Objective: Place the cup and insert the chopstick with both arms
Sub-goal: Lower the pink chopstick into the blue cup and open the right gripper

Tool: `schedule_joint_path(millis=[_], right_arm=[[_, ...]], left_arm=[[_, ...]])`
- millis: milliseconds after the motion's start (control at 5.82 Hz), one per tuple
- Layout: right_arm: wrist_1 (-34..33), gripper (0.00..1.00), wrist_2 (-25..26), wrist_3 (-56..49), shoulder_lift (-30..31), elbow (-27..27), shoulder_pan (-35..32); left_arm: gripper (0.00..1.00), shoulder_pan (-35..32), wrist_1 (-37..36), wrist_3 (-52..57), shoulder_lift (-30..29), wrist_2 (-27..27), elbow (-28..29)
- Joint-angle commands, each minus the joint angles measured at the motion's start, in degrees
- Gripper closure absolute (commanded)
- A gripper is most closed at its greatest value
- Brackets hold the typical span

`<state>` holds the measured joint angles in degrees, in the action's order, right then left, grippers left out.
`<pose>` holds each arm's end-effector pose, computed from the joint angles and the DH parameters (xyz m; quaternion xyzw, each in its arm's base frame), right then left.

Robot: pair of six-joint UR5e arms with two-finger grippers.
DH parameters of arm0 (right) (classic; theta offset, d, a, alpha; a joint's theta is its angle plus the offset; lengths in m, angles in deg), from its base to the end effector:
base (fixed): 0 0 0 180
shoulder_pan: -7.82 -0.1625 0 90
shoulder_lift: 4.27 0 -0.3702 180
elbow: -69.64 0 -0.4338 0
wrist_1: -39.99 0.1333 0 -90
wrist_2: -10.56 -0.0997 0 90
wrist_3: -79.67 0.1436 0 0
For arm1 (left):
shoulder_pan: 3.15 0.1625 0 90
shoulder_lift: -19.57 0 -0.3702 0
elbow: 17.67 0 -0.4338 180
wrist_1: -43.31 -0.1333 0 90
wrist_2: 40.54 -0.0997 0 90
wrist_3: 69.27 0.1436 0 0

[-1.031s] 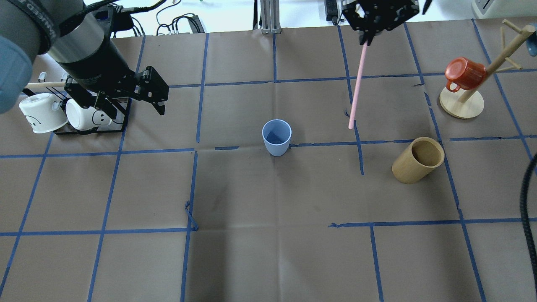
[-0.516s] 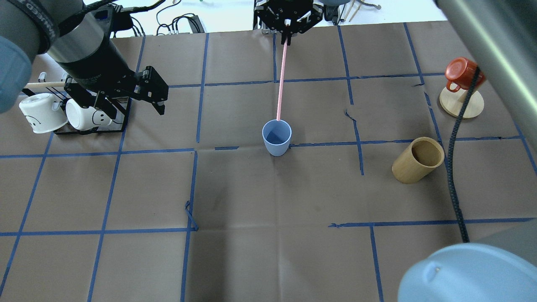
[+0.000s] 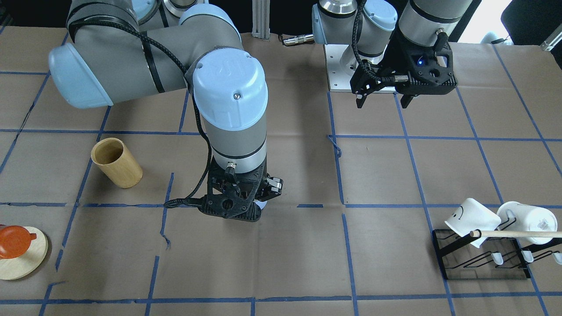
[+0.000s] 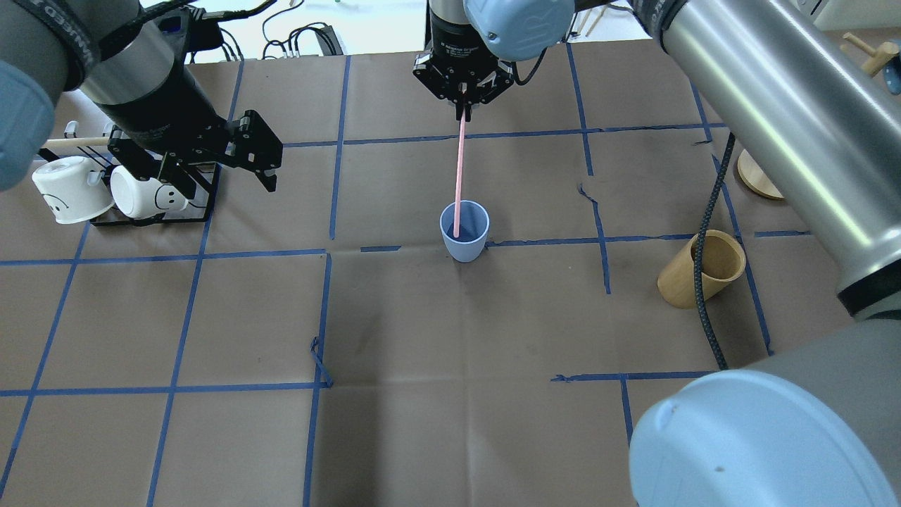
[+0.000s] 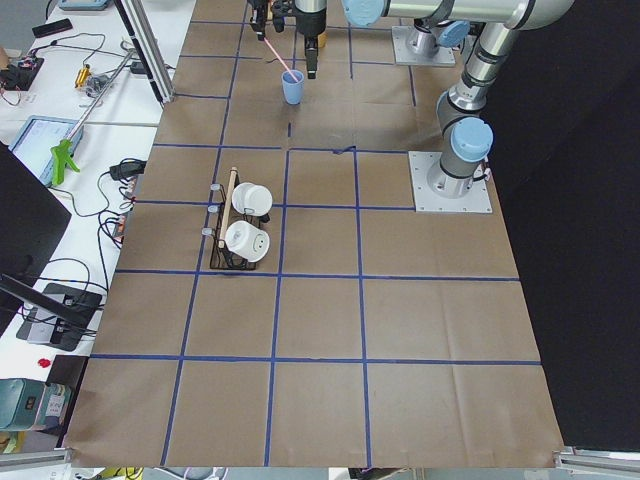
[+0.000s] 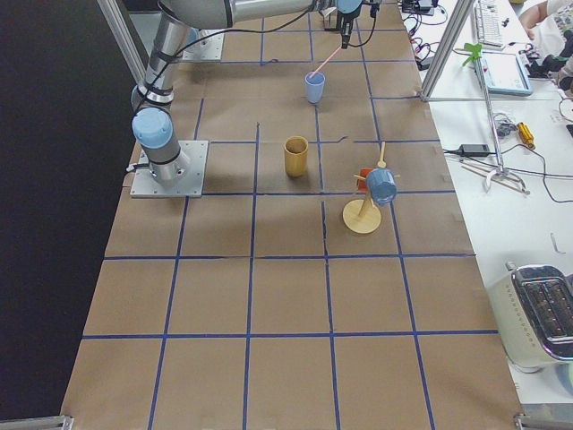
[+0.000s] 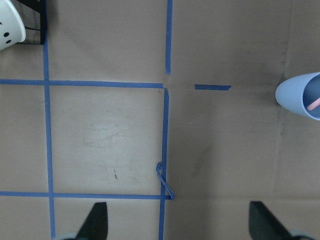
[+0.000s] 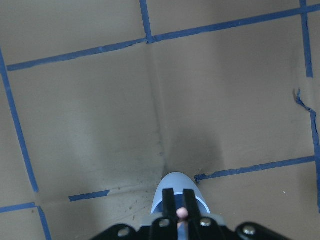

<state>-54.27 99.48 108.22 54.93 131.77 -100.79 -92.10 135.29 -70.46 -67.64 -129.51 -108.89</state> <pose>0.3605 -0.6444 0.3171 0.0865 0.9961 -0.0069 0.0133 -0.1264 -0.5167 0.3999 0.0196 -0.9998 -0.0036 0.0090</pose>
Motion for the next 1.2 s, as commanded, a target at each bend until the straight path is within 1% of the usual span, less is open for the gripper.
schedule_joint_path(millis=[0, 172, 344, 516, 688, 859, 1031], right_arm=[[-0.5, 0.80, 0.0, -0.6, -0.1, 2.4, 0.0], [-0.6, 0.01, -0.1, -0.7, -0.1, 2.3, 0.0], [-0.5, 0.00, -0.2, -0.7, 0.2, 1.7, 0.2], [0.7, 0.00, -0.6, -0.9, 2.8, 1.1, 1.3], [4.7, 0.00, 0.2, -4.7, 6.9, 1.8, 2.3], [12.2, 0.00, 0.5, -9.9, 11.1, 2.1, 5.2], [18.4, 0.00, 0.6, -14.9, 15.2, 3.7, 9.3]], left_arm=[[0.01, 0.0, -0.1, 0.0, -0.1, 0.0, 0.0], [0.01, 0.0, -0.1, 0.0, -0.1, 0.0, 0.0], [0.01, -0.1, 0.0, 0.0, -0.1, 0.0, 0.0], [0.01, -0.1, 0.0, 0.0, -0.1, 0.0, 0.0], [0.01, 0.0, 0.0, 0.0, -0.1, 0.0, 0.0], [0.01, -0.1, 0.0, 0.0, -0.1, -0.1, 0.0], [0.01, -0.1, 0.0, 0.0, -0.1, 0.0, 0.0]])
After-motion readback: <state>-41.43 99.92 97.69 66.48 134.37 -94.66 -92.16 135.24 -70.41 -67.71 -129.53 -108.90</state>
